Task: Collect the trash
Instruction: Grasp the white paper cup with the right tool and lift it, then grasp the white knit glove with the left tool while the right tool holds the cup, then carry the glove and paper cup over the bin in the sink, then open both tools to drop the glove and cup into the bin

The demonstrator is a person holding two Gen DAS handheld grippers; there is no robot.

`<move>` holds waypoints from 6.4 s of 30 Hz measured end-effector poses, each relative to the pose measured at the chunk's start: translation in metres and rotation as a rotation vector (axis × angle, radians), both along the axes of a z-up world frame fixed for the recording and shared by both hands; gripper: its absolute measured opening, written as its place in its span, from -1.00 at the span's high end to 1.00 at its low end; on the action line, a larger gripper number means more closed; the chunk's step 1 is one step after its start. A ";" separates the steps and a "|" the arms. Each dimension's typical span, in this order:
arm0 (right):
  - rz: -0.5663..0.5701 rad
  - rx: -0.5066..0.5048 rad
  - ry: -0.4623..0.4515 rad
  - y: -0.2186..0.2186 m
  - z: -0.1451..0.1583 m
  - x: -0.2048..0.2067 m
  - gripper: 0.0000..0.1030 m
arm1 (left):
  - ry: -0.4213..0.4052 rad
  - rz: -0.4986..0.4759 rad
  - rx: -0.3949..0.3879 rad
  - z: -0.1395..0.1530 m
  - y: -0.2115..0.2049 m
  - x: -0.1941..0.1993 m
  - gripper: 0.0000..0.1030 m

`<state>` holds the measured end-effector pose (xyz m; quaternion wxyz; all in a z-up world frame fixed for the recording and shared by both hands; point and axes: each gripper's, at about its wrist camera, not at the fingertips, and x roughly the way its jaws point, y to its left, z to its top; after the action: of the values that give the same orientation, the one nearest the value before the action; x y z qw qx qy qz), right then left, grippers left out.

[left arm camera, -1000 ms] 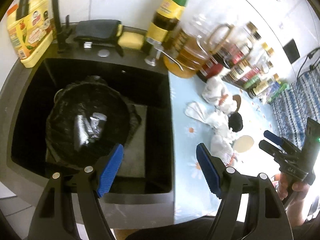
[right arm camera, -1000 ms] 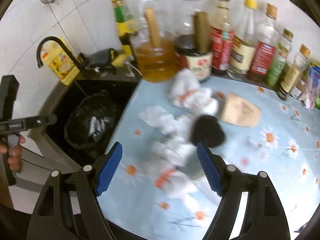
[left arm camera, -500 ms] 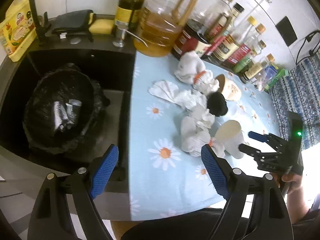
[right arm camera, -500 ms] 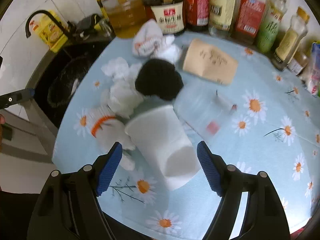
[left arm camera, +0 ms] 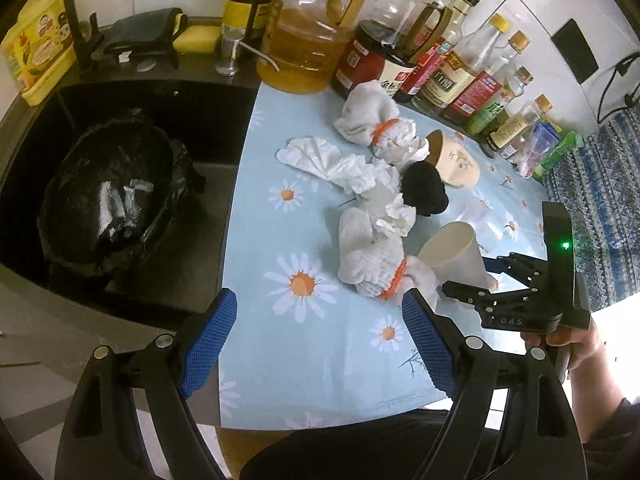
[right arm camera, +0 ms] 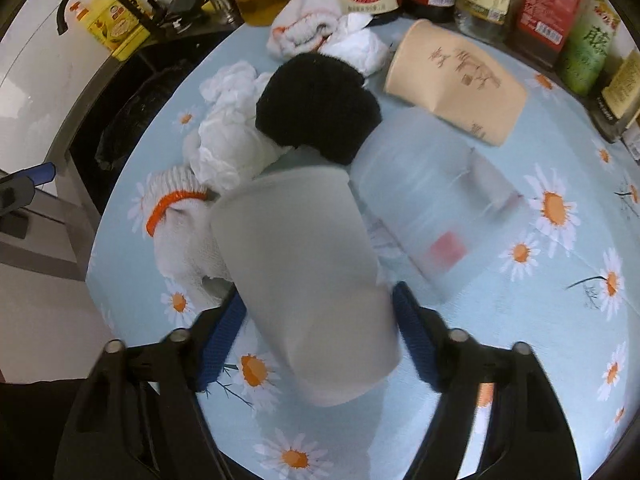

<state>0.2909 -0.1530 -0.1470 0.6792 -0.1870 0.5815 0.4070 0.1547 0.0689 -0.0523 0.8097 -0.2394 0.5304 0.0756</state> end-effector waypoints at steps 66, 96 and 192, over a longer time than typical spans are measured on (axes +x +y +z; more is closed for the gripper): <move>-0.294 0.317 -0.039 -0.113 0.078 -0.026 -0.22 | 0.132 -0.365 0.039 -0.073 -0.084 0.093 0.31; -0.095 0.336 0.018 -0.023 0.080 -0.033 -0.22 | 0.059 -0.119 0.005 -0.027 -0.013 0.019 0.34; -0.109 0.242 0.123 0.355 0.069 -0.072 -0.28 | 0.026 -0.074 -0.046 -0.031 0.323 -0.035 -0.25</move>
<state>0.2188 0.2022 -0.0775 0.6810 -0.0467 0.5777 0.4476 0.1199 0.3916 -0.0833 0.7993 -0.2371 0.5510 0.0368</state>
